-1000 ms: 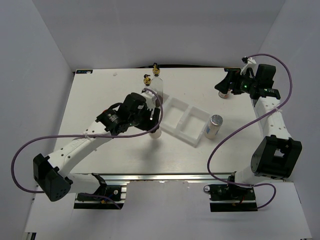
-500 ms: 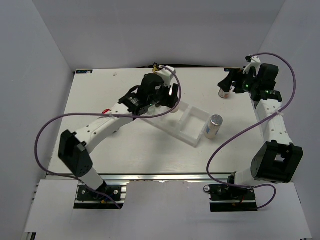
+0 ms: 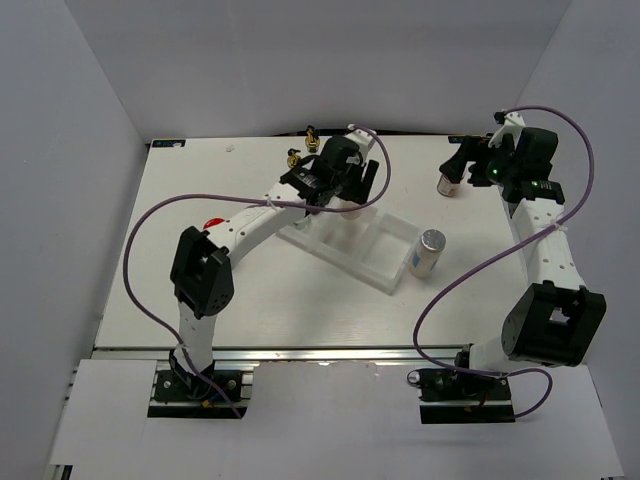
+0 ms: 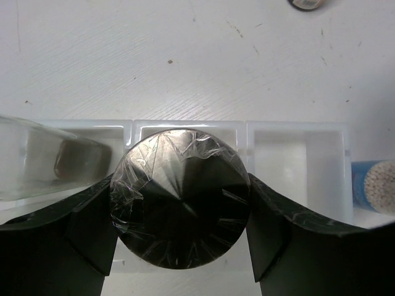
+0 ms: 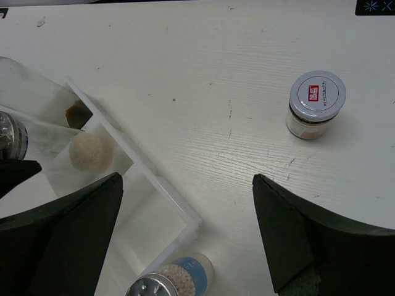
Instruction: Organize the condiment bottles
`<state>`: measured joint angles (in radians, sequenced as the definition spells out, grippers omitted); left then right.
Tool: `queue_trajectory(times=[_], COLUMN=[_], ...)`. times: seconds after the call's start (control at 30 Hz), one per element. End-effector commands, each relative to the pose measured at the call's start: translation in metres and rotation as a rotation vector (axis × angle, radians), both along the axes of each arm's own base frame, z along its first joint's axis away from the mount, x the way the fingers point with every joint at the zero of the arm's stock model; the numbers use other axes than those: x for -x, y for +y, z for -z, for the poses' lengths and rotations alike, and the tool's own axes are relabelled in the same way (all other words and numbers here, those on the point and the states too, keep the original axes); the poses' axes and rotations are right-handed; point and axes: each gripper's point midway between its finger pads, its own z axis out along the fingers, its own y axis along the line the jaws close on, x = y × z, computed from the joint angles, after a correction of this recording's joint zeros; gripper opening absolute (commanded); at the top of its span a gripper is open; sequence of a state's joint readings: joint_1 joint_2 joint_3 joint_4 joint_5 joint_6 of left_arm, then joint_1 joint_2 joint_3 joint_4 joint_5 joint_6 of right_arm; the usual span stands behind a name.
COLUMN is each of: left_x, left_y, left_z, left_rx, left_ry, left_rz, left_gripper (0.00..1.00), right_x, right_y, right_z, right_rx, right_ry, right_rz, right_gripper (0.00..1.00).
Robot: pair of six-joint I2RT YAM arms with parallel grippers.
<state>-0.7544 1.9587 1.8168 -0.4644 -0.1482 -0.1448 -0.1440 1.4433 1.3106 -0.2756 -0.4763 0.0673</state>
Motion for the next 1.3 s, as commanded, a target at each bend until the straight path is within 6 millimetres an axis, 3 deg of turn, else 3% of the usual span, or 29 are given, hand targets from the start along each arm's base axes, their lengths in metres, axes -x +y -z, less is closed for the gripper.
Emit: queue_trajectory(times=[0.0, 0.2, 0.27, 0.4, 0.57, 0.67, 0.77, 0.87, 0.93, 1.1, 1.2, 1.27], left_x=[-0.013, -0.010, -0.013, -0.021, -0.039, -0.041, -0.045, -0.046, -0.044, -0.043, -0.042, -0.042], left_y=[-0.003, -0.001, 0.000, 0.002, 0.008, 0.007, 0.011, 0.011, 0.008, 0.011, 0.014, 0.015], left_z=[-0.039, -0.011, -0.011, 0.000, 0.003, 0.011, 0.017, 0.023, 0.031, 0.042, 0.039, 0.035], left_rx=[0.051, 0.052, 0.068, 0.081, 0.102, 0.126, 0.105, 0.081, 0.056, 0.030, 0.030, 0.032], left_ry=[-0.070, -0.025, -0.033, -0.027, -0.055, -0.042, -0.038, -0.034, -0.013, -0.001, -0.015, -0.025], left_rz=[-0.022, -0.029, -0.040, -0.053, -0.110, -0.088, -0.094, -0.075, -0.045, -0.044, -0.053, -0.050], left_gripper=[0.00, 0.04, 0.05, 0.17, 0.20, 0.29, 0.33, 0.40, 0.42, 0.70, 0.79, 0.80], right_x=[0.001, 0.004, 0.005, 0.010, 0.021, 0.033, 0.046, 0.062, 0.069, 0.088, 0.095, 0.100], right_y=[-0.006, -0.009, -0.008, -0.004, -0.016, -0.019, -0.012, 0.013, 0.017, 0.034, 0.040, 0.042], right_z=[-0.009, -0.012, -0.012, -0.012, -0.003, 0.006, 0.019, 0.027, 0.029, 0.043, 0.054, 0.060], right_rx=[0.016, 0.029, 0.028, 0.014, 0.078, 0.081, 0.103, 0.160, 0.154, 0.200, 0.218, 0.220], right_ry=[-0.029, -0.039, -0.041, -0.031, 0.026, 0.079, 0.118, 0.139, 0.151, 0.209, 0.250, 0.273], right_rz=[0.025, 0.033, 0.030, 0.016, 0.166, 0.264, 0.334, 0.341, 0.355, 0.329, 0.303, 0.291], right_gripper=[0.89, 0.89, 0.89, 0.89, 0.89, 0.89, 0.90, 0.89, 0.90, 0.89, 0.89, 0.89])
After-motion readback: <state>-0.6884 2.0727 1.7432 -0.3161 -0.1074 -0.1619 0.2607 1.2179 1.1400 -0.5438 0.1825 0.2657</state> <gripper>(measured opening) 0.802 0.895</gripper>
